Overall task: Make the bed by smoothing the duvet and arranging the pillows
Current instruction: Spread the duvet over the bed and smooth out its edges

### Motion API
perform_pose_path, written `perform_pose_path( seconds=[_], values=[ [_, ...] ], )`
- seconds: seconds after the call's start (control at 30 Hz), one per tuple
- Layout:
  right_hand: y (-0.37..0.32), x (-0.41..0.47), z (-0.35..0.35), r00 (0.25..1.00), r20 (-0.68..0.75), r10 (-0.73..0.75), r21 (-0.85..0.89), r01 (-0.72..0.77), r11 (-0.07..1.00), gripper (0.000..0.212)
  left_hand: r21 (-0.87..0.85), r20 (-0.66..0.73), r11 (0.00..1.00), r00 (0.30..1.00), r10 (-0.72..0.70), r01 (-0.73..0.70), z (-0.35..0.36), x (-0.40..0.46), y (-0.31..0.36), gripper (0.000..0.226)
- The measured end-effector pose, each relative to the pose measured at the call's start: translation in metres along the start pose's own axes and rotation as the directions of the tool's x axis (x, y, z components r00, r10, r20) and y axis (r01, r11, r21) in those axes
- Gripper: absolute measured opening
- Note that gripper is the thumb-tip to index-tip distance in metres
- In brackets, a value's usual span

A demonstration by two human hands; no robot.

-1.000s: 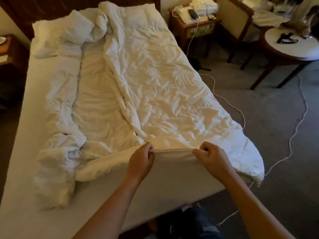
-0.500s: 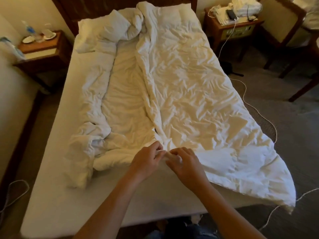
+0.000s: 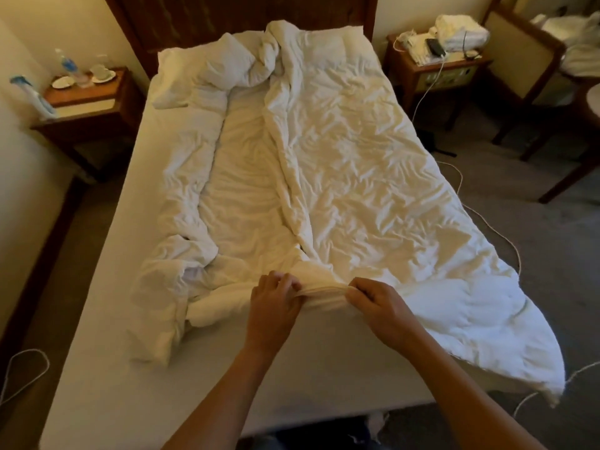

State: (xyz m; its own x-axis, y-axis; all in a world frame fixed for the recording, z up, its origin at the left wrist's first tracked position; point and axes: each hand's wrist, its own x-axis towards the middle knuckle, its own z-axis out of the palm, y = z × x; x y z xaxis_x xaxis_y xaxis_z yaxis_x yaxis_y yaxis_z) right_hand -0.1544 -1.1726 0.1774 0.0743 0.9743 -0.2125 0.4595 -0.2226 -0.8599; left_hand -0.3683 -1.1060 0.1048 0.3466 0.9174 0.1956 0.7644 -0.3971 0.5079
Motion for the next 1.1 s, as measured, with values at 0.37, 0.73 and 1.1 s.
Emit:
perform_pose_path(
  seconds=[0.37,0.73,1.1],
  values=[
    [0.0,-0.032,0.069,0.867,-0.458,0.199,-0.152,-0.297,0.943,0.026,-0.421,0.141,0.907,0.987,0.072,-0.006,-0.056,-0.01,-0.034,0.021],
    [-0.055,-0.043,0.15,0.984,-0.172,-0.045,-0.172,0.015,0.985,0.009,-0.507,0.266,0.86,0.939,0.219,-0.057,-0.1,-0.045,-0.049,0.025],
    [-0.061,-0.069,0.126,0.988,-0.147,0.041,0.059,-0.033,0.998,0.023,-0.221,0.074,0.975,0.997,-0.008,0.024,-0.044,-0.093,-0.085,0.008]
  ],
)
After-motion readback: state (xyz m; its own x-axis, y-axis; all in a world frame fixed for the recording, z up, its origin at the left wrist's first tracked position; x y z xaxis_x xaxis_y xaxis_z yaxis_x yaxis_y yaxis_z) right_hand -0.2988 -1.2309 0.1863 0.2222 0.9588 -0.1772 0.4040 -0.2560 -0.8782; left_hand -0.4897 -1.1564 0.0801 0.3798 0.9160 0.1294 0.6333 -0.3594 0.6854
